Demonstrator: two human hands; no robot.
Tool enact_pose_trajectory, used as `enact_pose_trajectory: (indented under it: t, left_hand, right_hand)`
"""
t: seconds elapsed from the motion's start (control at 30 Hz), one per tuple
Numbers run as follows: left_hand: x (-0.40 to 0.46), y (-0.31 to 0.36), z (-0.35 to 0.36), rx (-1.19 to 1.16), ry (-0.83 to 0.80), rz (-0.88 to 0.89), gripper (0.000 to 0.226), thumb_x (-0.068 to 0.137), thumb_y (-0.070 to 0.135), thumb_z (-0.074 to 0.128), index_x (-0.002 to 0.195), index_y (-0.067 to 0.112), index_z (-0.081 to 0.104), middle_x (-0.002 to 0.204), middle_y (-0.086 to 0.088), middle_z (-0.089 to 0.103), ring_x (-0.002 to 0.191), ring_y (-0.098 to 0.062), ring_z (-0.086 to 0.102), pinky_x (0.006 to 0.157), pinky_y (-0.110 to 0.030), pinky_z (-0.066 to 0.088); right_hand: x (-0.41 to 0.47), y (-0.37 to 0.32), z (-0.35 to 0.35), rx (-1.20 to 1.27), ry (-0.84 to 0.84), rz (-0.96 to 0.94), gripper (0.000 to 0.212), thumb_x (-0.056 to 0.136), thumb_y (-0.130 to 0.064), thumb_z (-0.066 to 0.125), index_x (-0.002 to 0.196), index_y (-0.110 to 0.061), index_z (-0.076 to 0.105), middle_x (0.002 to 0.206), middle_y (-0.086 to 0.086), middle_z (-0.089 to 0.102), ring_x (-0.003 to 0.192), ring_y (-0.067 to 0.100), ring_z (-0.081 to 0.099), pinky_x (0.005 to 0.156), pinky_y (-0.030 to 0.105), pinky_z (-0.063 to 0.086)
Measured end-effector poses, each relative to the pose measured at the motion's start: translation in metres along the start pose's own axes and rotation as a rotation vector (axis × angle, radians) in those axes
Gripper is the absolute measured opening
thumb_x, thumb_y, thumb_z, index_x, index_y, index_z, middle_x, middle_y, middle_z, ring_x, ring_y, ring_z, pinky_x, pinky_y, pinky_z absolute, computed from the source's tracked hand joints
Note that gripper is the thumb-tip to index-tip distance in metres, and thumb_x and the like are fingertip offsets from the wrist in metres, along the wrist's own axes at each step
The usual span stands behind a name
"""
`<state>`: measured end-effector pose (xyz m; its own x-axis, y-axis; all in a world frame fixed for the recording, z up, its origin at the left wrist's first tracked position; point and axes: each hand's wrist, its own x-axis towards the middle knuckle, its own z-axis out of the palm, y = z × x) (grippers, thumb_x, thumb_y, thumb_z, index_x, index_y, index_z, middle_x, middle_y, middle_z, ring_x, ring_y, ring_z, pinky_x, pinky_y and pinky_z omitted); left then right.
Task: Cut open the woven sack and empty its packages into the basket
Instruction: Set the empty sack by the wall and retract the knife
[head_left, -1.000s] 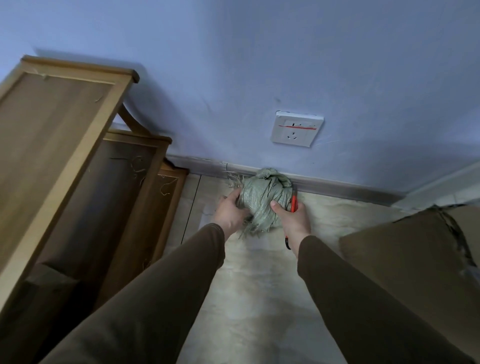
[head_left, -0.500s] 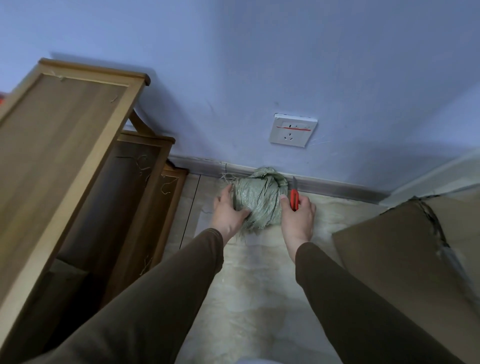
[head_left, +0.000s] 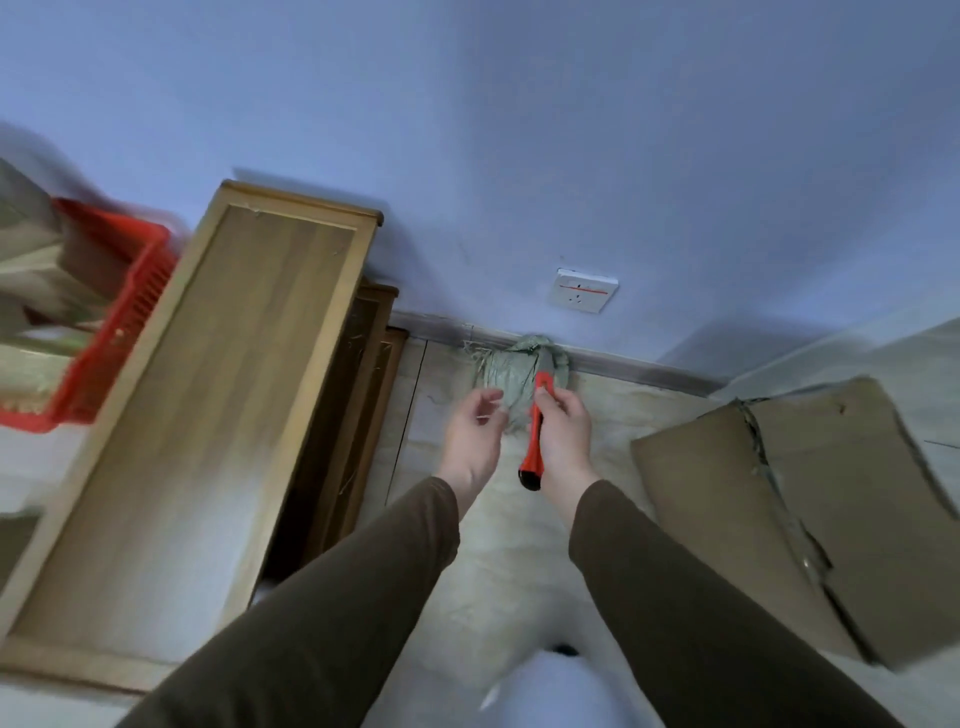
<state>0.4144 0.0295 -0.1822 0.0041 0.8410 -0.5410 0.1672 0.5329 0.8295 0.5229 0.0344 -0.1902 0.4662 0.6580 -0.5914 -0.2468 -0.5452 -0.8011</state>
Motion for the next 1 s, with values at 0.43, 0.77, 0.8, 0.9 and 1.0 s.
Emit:
enact_pose_trajectory:
  t: [0.43, 0.77, 0.8, 0.9, 1.0]
  left_hand:
    - [-0.189, 0.182, -0.147, -0.126, -0.089, -0.123, 0.03, 0.107, 0.034, 0.055, 0.111, 0.004, 0.053, 0.091, -0.013, 0.06, 0.063, -0.017, 0.052, 0.052, -0.026, 0.04]
    - [-0.289, 0.24, -0.276, -0.095, -0.129, -0.136, 0.028, 0.108, 0.042, 0.049, 0.114, 0.015, 0.052, 0.078, -0.001, 0.055, 0.061, -0.012, 0.047, 0.048, -0.019, 0.039]
    - [-0.295, 0.244, -0.284, -0.097, -0.127, -0.145, 0.027, 0.108, 0.043, 0.048, 0.113, 0.017, 0.052, 0.078, -0.001, 0.055, 0.061, -0.012, 0.047, 0.047, -0.02, 0.039]
    - [-0.306, 0.255, -0.301, -0.085, -0.13, -0.148, 0.028, 0.108, 0.047, 0.046, 0.113, 0.02, 0.052, 0.079, -0.001, 0.056, 0.062, -0.013, 0.047, 0.049, -0.021, 0.039]
    - [-0.314, 0.261, -0.314, -0.059, -0.128, -0.159, 0.034, 0.109, 0.049, 0.043, 0.12, 0.017, 0.051, 0.081, -0.002, 0.057, 0.064, -0.014, 0.049, 0.053, -0.023, 0.042]
  right_hand:
    - [-0.239, -0.163, 0.06, 0.178, -0.223, 0.234, 0.008, 0.109, -0.017, 0.053, 0.111, -0.012, 0.058, 0.108, 0.019, 0.075, 0.101, 0.041, 0.073, 0.073, 0.044, 0.057]
    - [-0.403, -0.209, 0.124, 0.066, -0.325, 0.248, 0.021, 0.11, -0.018, 0.048, 0.119, -0.01, 0.066, 0.119, 0.017, 0.074, 0.108, 0.03, 0.07, 0.076, 0.037, 0.058]
    - [-0.415, -0.211, 0.127, 0.06, -0.335, 0.239, 0.02, 0.109, -0.018, 0.049, 0.119, -0.014, 0.066, 0.119, 0.014, 0.074, 0.112, 0.029, 0.069, 0.088, 0.041, 0.058]
    - [-0.442, -0.216, 0.133, 0.084, -0.382, 0.228, 0.025, 0.108, -0.013, 0.051, 0.131, -0.016, 0.062, 0.122, 0.01, 0.073, 0.117, 0.029, 0.067, 0.103, 0.05, 0.054]
    - [-0.456, -0.216, 0.138, 0.111, -0.402, 0.227, 0.039, 0.105, -0.006, 0.054, 0.142, -0.018, 0.052, 0.126, 0.008, 0.071, 0.12, 0.027, 0.065, 0.109, 0.052, 0.05]
